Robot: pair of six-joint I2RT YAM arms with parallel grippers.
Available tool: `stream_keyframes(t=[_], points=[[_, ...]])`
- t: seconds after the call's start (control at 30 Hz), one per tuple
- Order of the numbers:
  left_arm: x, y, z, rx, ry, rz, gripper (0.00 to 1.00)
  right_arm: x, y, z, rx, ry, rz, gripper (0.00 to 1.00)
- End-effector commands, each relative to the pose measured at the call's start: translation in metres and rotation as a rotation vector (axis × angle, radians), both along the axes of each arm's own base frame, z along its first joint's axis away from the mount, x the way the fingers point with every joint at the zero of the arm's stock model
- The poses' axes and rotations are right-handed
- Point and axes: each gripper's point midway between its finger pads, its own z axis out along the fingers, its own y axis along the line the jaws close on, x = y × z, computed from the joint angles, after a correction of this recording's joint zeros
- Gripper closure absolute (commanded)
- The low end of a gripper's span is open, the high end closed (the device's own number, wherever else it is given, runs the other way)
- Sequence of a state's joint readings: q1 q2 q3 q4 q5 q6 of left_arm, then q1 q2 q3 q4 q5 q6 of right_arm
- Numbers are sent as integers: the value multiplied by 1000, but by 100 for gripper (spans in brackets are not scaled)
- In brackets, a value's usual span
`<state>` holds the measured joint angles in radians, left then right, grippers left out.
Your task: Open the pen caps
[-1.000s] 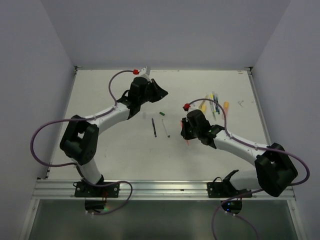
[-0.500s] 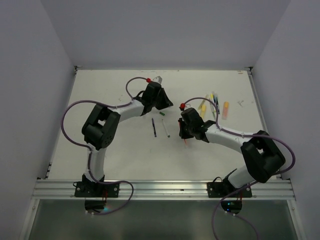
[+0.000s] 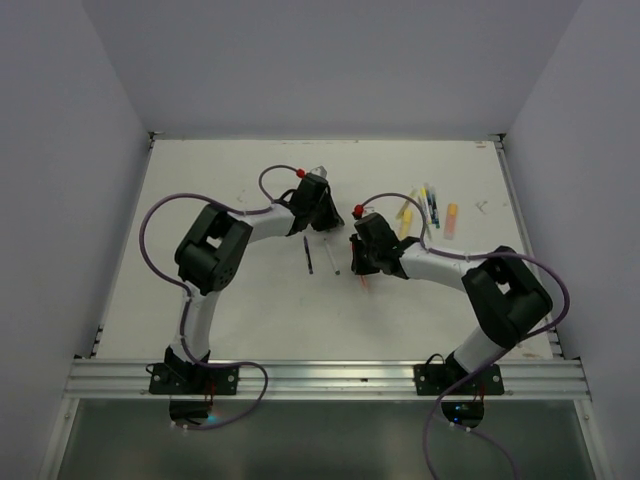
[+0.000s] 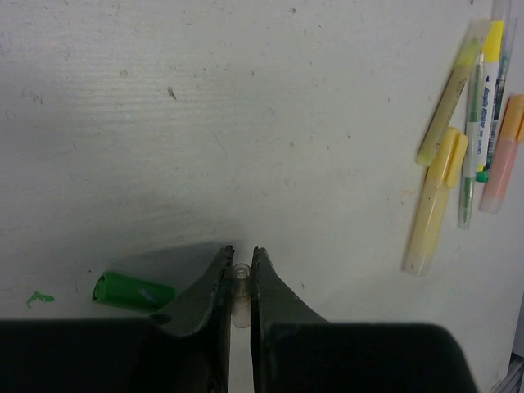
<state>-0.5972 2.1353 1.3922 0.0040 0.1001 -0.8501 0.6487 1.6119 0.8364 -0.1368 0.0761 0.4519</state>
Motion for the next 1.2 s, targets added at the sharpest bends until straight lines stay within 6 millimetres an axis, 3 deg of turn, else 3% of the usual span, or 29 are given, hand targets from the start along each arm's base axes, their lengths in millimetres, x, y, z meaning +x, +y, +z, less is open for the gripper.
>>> stream_keyframes(t=[0.0,0.2,0.33,0.6,0.67,0.87,0.9,0.93,1.0,1.03,1.13,1.17], points=[[9,-8,9,-16,-20,16,89,21,17,11,56,-54,0,99],[10,-6,8,-5,-26,25,78,20,20,-1,54,-39,20,98],[0,1,2,14,18,34,68,21,19,-5,51,-49,19,91],[7,4,44,-12,-64,63,52,25,18,-16,20,-40,11,88],[6,8,44,9,-51,76,49,29,17,-16,10,-48,3,87],[0,22,87,-2,-106,107,46,34,12,-15,-12,-46,-57,81],[-2,26,109,-13,-149,111,45,36,10,-14,-16,-50,-71,79],[1,35,120,6,-187,142,40,38,9,-12,-25,-54,-82,71],[-5,47,146,8,-252,160,32,42,4,-7,-45,-76,-106,67],[-3,57,153,29,-282,188,24,42,2,-7,-56,-75,-112,66],[-14,82,167,77,-331,207,13,43,2,4,-48,-80,-114,64],[-17,87,170,93,-348,206,11,43,4,8,-40,-83,-111,57]])
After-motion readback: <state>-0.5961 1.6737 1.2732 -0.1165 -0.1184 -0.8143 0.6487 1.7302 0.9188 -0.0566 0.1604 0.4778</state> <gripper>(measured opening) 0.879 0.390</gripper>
